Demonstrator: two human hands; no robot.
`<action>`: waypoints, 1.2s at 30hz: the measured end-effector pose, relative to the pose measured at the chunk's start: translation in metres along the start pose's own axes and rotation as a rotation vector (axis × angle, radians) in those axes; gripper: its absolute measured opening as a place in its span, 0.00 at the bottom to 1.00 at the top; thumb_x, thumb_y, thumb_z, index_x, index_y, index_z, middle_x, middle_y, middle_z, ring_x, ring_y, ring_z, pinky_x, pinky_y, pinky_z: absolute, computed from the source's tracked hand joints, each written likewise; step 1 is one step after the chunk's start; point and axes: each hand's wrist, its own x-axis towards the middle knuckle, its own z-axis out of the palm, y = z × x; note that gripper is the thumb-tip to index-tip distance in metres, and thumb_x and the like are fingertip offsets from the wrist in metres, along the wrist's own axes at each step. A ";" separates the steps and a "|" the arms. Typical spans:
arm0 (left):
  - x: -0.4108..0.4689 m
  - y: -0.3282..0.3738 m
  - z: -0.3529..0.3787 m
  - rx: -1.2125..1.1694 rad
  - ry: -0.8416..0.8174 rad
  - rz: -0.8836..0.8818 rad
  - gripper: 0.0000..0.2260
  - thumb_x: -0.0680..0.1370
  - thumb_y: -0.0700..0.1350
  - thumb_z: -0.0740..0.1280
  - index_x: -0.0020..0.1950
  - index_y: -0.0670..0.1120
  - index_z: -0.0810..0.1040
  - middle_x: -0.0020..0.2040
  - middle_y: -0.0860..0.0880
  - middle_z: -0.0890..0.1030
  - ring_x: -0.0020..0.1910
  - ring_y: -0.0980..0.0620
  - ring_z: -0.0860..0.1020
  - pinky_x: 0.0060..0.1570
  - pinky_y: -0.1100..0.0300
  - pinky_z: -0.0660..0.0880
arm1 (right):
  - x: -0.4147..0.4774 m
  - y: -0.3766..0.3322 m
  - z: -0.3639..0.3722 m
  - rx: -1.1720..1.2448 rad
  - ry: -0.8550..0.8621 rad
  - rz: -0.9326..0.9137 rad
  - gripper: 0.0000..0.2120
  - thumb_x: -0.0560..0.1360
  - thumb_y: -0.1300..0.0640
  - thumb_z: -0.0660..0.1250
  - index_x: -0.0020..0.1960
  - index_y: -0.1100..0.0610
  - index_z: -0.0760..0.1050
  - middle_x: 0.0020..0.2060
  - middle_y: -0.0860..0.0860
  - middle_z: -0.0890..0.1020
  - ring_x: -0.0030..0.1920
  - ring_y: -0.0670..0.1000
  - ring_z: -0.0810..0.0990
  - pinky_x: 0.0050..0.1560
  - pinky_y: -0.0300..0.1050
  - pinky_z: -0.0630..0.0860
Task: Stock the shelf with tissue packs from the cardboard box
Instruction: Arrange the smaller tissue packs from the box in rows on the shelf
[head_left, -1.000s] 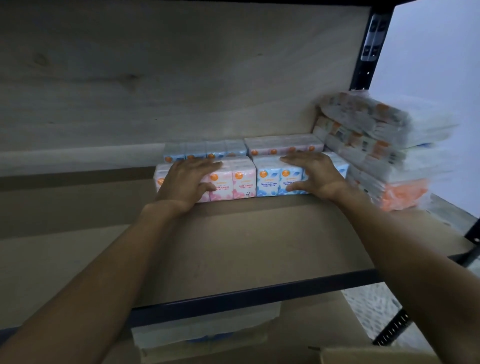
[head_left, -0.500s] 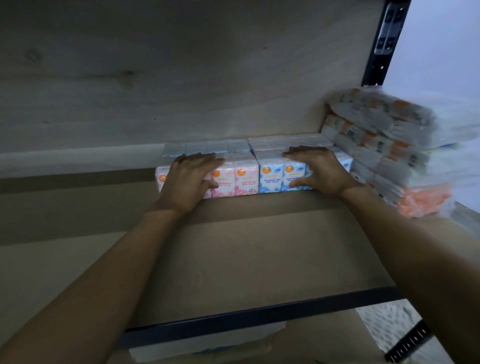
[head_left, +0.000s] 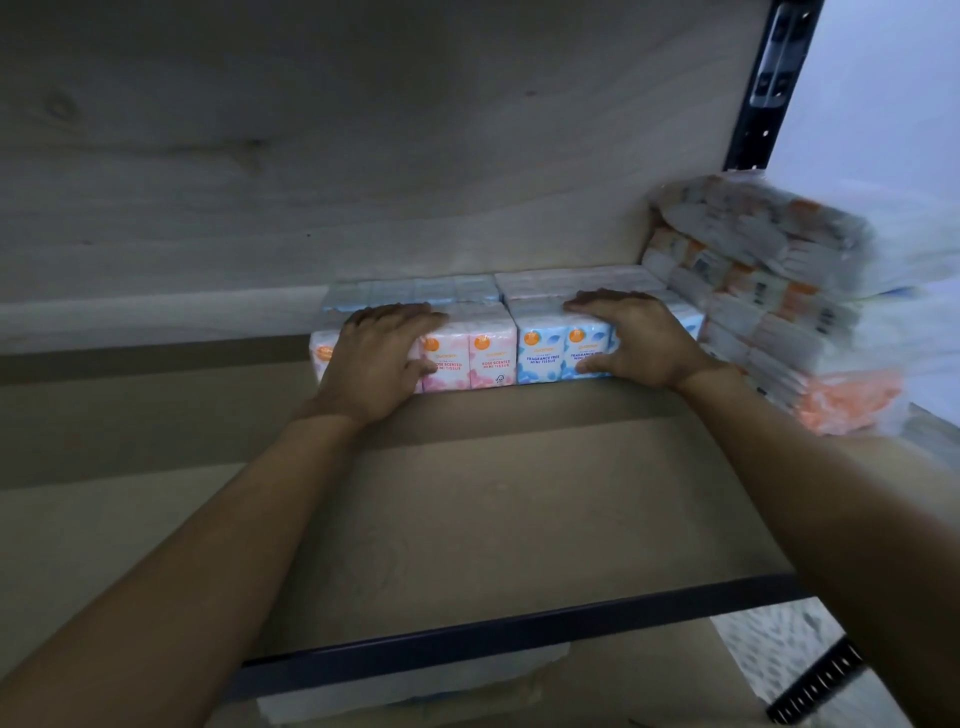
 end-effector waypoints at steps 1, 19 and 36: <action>0.000 0.001 -0.002 -0.005 -0.011 -0.007 0.26 0.72 0.47 0.72 0.69 0.53 0.71 0.70 0.49 0.73 0.68 0.46 0.70 0.68 0.48 0.62 | 0.000 -0.002 -0.001 -0.006 -0.009 0.009 0.38 0.61 0.47 0.79 0.69 0.50 0.70 0.67 0.51 0.75 0.66 0.53 0.72 0.68 0.49 0.66; -0.028 0.053 -0.040 -0.057 -0.147 -0.127 0.25 0.78 0.52 0.64 0.74 0.55 0.63 0.76 0.51 0.62 0.76 0.50 0.57 0.75 0.49 0.48 | -0.055 -0.071 -0.029 0.121 -0.069 0.211 0.30 0.71 0.52 0.72 0.71 0.50 0.67 0.73 0.51 0.66 0.73 0.53 0.63 0.74 0.51 0.57; -0.160 0.216 -0.069 -0.541 -0.098 -0.123 0.21 0.80 0.51 0.62 0.72 0.53 0.67 0.71 0.50 0.69 0.71 0.49 0.65 0.71 0.48 0.60 | -0.240 -0.181 -0.078 0.222 0.039 0.381 0.23 0.75 0.49 0.67 0.68 0.53 0.70 0.66 0.50 0.75 0.68 0.50 0.70 0.67 0.42 0.63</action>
